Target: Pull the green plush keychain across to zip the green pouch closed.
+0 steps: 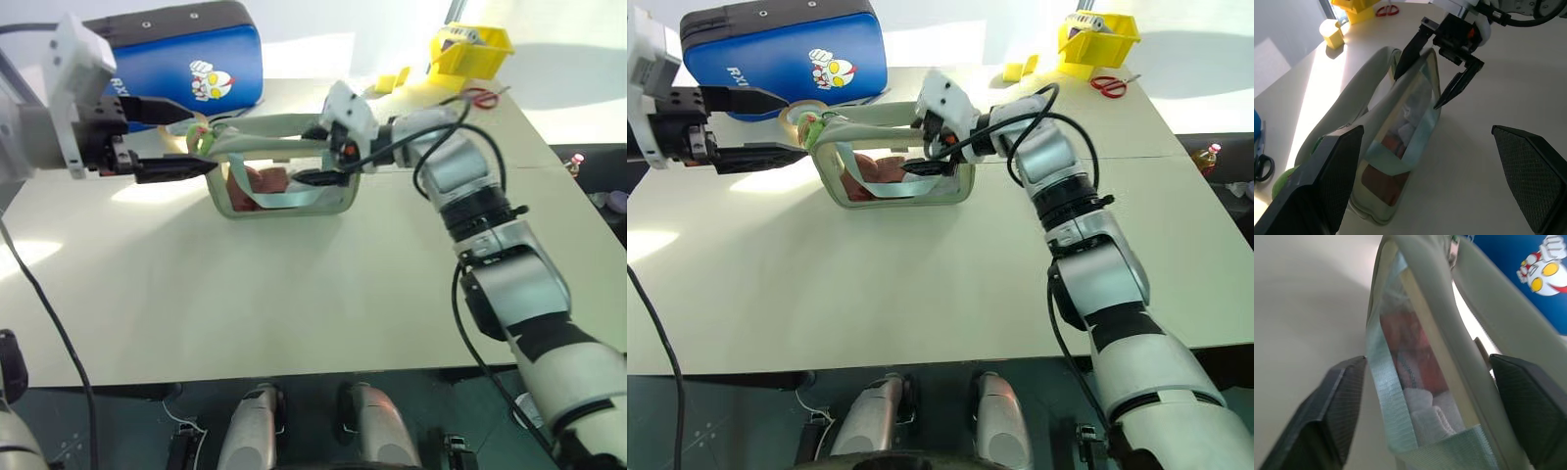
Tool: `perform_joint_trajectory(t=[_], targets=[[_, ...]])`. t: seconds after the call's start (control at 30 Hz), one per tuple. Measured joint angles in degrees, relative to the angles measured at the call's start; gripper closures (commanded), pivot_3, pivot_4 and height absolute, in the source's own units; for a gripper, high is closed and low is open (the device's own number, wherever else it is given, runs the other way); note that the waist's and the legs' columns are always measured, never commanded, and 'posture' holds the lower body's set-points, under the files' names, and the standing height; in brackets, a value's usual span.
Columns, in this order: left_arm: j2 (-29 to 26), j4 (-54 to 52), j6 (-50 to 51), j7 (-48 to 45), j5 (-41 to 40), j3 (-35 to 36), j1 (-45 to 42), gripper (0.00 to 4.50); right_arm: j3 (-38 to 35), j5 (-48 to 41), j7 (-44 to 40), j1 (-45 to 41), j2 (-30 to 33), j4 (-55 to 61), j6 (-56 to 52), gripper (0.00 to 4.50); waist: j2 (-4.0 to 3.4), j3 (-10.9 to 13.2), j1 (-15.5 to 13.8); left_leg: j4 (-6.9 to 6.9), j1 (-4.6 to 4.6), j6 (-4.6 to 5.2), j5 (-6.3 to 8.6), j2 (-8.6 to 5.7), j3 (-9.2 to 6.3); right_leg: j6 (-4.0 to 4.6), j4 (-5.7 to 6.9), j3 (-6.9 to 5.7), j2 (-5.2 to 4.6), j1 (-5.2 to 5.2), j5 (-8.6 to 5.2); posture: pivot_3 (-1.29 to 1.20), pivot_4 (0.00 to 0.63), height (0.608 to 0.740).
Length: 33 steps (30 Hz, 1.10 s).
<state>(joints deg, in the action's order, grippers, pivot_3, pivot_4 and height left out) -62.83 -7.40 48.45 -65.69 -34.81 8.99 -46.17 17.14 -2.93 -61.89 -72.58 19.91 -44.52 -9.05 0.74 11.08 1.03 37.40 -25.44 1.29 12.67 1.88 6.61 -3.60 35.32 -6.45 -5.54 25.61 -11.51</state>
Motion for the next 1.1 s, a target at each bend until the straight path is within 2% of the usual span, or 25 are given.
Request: perform_joint_trajectory(t=[0.17,0.27,0.37,0.5,0.67,0.8,1.0,1.1], targets=[[-0.2,-0.6,0.3,1.3,-0.8,1.3,1.6,0.0,0.0,3.0,0.0,-2.2,-0.7,-4.6,4.8,4.47,0.0,0.0,0.1,-0.02,0.01,-0.18,-0.1,0.02,-0.03,0.0,0.01,0.0,0.04,0.0,0.0,0.0,0.15,0.74],[-0.2,-1.2,0.9,2.1,-1.3,1.5,1.6,0.0,-0.1,4.4,-0.3,-2.5,-1.0,-5.2,7.1,4.47,0.0,0.0,0.1,-0.03,0.01,-0.21,-0.12,0.02,-0.04,0.0,0.02,0.0,0.04,0.0,0.0,0.0,0.15,0.74],[-1.0,-1.0,0.9,2.3,-1.3,1.6,1.8,0.0,-0.5,4.3,-2.1,-2.5,-0.6,-2.5,5.0,4.47,-0.01,0.0,0.1,-0.02,0.0,-0.24,-0.14,0.02,-0.04,0.0,0.02,0.0,0.04,0.01,0.0,0.0,0.15,0.74],[-1.7,-0.2,0.6,2.4,-1.2,2.5,2.5,0.0,-0.9,3.3,-5.6,-1.3,2.1,9.5,-2.0,4.47,-0.01,0.0,0.0,-0.04,0.0,-0.25,-0.15,0.02,-0.04,0.0,0.06,0.0,0.04,0.02,0.0,0.0,0.15,0.74],[-1.8,-0.2,0.5,2.8,-1.2,2.8,3.1,0.0,0.9,1.9,-6.3,7.9,3.9,30.9,-24.9,4.47,0.05,0.0,-0.3,0.03,0.01,-0.15,-0.08,0.0,-0.11,0.01,0.09,-0.02,0.03,-0.04,0.0,0.0,0.15,0.74],[-1.8,-0.4,-0.1,3.0,-1.2,2.9,3.6,0.0,1.6,0.3,-5.3,13.1,6.9,44.3,-36.6,4.47,0.05,0.0,-0.3,0.06,0.07,0.0,0.01,0.01,-0.14,0.02,0.14,-0.02,0.02,-0.06,-0.01,0.0,0.15,0.74],[-1.7,-1.0,-0.1,3.5,-1.6,3.0,5.5,0.0,-2.3,-3.8,3.0,15.2,5.1,53.3,-55.8,4.47,0.05,0.0,-0.3,0.06,0.08,-0.07,-0.03,0.03,-0.16,0.04,0.2,-0.03,0.03,-0.04,-0.01,0.0,0.15,0.74],[-1.5,-1.1,-0.3,3.7,-1.7,3.0,5.4,0.0,-6.4,-5.5,9.4,13.7,0.2,54.5,-67.0,4.47,0.05,0.0,-0.3,0.06,0.06,-0.07,-0.03,0.02,-0.16,0.04,0.2,-0.03,0.03,-0.02,-0.01,0.0,0.15,0.74]])
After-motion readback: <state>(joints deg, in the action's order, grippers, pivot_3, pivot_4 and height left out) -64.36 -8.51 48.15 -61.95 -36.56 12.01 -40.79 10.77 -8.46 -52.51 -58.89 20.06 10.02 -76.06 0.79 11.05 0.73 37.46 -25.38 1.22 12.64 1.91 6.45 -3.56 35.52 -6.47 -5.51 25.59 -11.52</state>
